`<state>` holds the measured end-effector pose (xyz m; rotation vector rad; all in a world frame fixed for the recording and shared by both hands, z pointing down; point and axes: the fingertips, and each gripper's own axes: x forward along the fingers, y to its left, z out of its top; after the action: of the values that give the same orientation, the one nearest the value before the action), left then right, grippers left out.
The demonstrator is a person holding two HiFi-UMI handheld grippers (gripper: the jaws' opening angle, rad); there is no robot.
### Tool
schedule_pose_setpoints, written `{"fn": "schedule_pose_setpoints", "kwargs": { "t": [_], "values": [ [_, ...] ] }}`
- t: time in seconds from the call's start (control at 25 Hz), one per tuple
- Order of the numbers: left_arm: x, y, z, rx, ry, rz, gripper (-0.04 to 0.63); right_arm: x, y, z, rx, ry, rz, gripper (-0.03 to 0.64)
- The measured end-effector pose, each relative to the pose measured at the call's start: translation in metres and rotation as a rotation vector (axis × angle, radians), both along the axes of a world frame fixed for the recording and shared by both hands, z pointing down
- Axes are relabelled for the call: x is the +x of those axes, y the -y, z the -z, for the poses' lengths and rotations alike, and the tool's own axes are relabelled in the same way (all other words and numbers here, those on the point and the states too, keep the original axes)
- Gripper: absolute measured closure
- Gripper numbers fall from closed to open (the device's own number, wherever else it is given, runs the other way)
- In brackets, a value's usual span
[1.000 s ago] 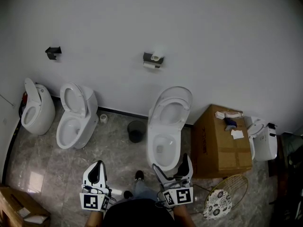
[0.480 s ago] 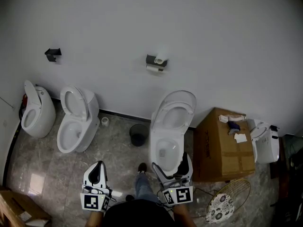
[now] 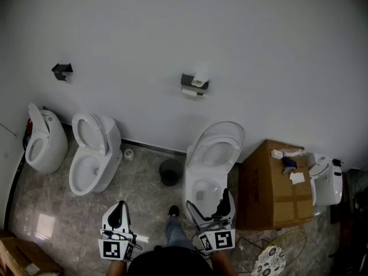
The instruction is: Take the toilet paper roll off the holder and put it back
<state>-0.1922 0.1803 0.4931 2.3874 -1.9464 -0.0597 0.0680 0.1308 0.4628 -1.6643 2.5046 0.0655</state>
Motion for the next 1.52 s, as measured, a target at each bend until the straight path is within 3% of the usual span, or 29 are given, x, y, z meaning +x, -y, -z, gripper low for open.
{"fn": "schedule_pose_setpoints", "kwargs": {
  "t": [0.2, 0.4, 1.24, 1.4, 1.52],
  "values": [
    [0.004, 0.058, 0.013, 0.051, -0.014, 0.009, 0.592, 0.007, 0.053, 0.003, 0.005, 0.003, -0.010, 0.061],
    [0.013, 0.113, 0.006, 0.008, 0.002, -0.006, 0.592, 0.017, 0.106, 0.003, 0.008, -0.008, -0.023, 0.061],
    [0.077, 0.304, 0.026, 0.009, -0.006, -0.031, 0.592, 0.081, 0.284, 0.023, 0.019, 0.002, -0.079, 0.061],
    [0.086, 0.328, 0.052, 0.109, -0.010, -0.031, 0.592, 0.092, 0.301, 0.025, 0.018, 0.016, -0.096, 0.061],
    [0.087, 0.337, 0.033, 0.045, -0.002, -0.037, 0.592, 0.097, 0.311, 0.023, 0.013, 0.015, -0.109, 0.061]
  ]
}}
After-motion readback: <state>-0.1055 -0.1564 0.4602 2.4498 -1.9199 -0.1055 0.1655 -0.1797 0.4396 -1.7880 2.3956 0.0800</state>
